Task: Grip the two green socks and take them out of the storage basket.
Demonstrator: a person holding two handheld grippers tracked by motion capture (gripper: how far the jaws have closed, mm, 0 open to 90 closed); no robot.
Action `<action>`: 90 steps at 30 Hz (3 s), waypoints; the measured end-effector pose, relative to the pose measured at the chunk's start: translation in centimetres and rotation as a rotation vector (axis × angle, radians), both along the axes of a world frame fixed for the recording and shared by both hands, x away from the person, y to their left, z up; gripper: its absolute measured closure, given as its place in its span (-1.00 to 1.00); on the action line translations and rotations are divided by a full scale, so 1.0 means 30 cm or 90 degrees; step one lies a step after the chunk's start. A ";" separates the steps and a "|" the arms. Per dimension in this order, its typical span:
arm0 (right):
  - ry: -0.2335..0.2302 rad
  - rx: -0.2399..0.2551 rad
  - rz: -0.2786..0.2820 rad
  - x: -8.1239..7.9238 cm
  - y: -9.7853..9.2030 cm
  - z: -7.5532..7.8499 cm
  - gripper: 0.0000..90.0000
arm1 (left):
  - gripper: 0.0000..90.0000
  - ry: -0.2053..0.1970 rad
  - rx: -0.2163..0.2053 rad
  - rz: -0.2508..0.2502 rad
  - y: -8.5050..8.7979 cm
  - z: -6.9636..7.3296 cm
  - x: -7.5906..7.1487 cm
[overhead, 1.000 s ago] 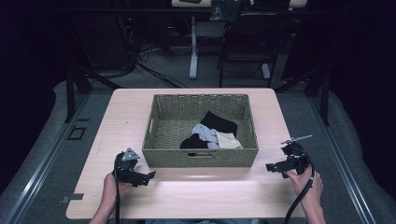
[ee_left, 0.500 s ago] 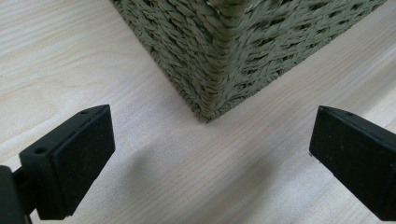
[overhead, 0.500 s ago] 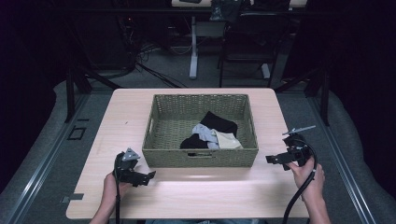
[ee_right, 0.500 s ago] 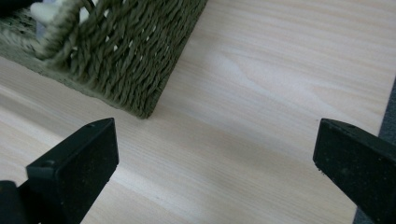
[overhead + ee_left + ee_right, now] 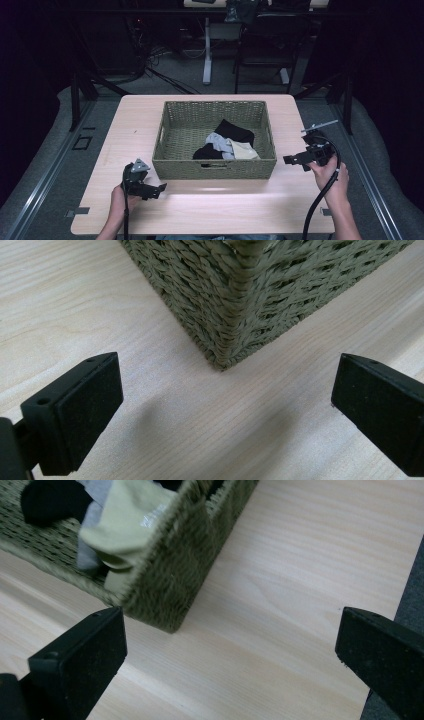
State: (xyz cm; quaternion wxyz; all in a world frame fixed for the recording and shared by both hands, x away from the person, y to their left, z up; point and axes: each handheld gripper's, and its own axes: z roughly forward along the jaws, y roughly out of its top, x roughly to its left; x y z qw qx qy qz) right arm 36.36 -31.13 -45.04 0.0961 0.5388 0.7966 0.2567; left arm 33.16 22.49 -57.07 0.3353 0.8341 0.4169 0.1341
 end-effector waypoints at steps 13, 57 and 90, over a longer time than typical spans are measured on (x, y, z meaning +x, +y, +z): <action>-0.013 -0.013 0.039 0.069 0.085 0.119 -1.00 | -1.00 0.000 -0.001 -0.001 0.000 0.000 -0.001; 0.105 -0.071 0.142 0.340 0.475 0.076 -0.69 | -1.00 0.002 -0.002 -0.003 0.002 -0.002 -0.001; 0.226 -0.122 0.127 0.435 0.566 -0.181 0.50 | -1.00 0.002 -0.002 -0.001 0.004 -0.002 -0.002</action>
